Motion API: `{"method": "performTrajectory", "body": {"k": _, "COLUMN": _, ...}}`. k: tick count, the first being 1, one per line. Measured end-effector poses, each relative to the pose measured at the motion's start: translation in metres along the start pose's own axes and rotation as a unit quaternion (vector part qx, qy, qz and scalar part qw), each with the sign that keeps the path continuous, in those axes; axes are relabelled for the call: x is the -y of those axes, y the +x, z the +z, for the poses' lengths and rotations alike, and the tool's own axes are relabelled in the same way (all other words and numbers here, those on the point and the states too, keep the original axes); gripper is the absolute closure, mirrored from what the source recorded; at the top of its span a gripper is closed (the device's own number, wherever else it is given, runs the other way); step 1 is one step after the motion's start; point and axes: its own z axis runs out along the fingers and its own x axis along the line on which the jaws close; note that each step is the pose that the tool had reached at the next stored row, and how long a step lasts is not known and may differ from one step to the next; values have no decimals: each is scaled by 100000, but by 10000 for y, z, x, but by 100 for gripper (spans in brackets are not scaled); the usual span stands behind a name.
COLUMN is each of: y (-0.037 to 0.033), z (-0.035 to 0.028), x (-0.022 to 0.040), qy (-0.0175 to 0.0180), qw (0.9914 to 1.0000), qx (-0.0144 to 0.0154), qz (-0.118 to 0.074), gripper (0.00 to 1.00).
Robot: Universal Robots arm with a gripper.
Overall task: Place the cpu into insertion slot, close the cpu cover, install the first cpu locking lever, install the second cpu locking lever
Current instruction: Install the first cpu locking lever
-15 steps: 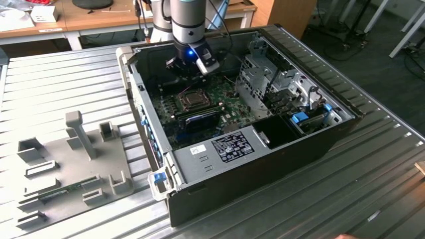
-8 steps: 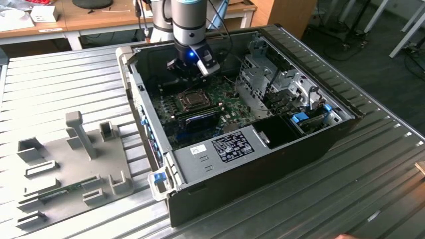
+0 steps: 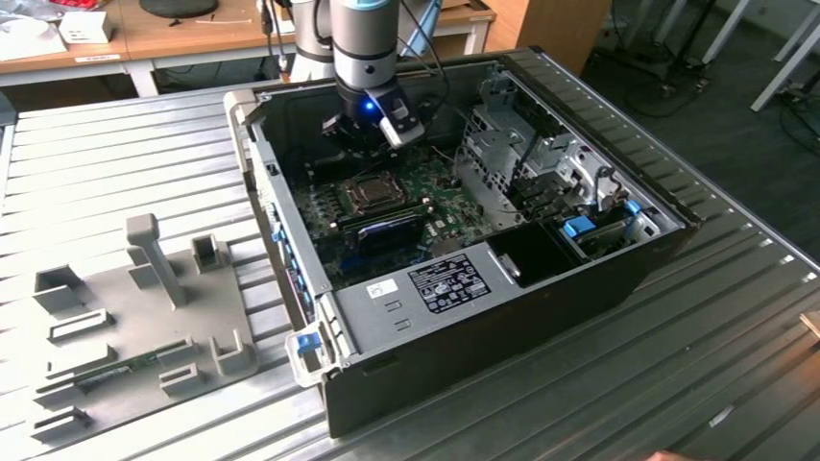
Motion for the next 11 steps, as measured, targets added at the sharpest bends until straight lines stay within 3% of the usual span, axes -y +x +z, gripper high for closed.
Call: {"method": "performTrajectory", "body": {"k": 11, "y": 2, "z": 24, "x": -38, "qy": -3, "qw": 100000, "qx": -2, "qz": 1, "gripper": 89}}
